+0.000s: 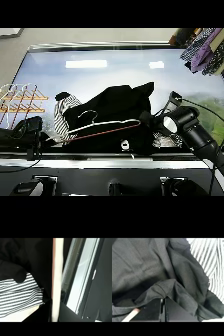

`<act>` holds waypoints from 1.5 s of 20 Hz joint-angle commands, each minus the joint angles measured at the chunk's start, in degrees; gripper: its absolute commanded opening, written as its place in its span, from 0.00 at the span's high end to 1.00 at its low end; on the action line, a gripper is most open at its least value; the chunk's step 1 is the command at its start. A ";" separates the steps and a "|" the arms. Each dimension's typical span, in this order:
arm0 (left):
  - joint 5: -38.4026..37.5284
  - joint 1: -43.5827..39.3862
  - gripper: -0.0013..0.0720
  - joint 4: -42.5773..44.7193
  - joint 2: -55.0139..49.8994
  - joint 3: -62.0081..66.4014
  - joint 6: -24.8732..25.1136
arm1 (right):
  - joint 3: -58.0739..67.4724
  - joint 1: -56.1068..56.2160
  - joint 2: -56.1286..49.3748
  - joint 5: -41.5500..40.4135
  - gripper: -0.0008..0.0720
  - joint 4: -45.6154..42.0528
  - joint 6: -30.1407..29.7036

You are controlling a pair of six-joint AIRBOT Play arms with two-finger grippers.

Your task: Fold the clothes and pants, and hang the long-sleeved shirts on hangers.

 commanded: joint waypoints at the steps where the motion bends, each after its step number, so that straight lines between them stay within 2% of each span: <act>1: 0.00 -1.99 0.94 1.44 -1.70 -0.11 0.02 | 0.00 -0.02 0.02 -0.17 0.93 -0.07 0.09; 4: 0.61 -2.51 0.94 2.25 -2.78 -0.11 0.00 | 0.00 -0.02 0.02 -0.28 0.93 -0.04 -0.04; 10: 3.74 -2.54 0.94 2.49 -3.58 -0.11 0.00 | 0.04 0.04 2.97 0.13 0.93 2.08 -4.52; 15: 5.40 -2.64 0.94 0.90 -4.61 -0.11 0.02 | 0.15 0.04 4.94 -0.11 0.93 7.17 -9.25; 21: 4.57 -10.08 0.94 0.76 -6.14 -0.11 -0.02 | 3.65 0.04 4.87 -4.70 0.93 7.41 -10.97; 27: 5.03 -12.98 0.94 0.63 -8.31 -0.09 0.00 | 9.99 0.04 4.87 0.55 0.93 9.77 -16.98; 30: 8.59 -14.78 0.94 -0.07 -8.63 -0.09 -0.02 | 13.75 0.04 4.90 5.84 0.93 12.09 -20.04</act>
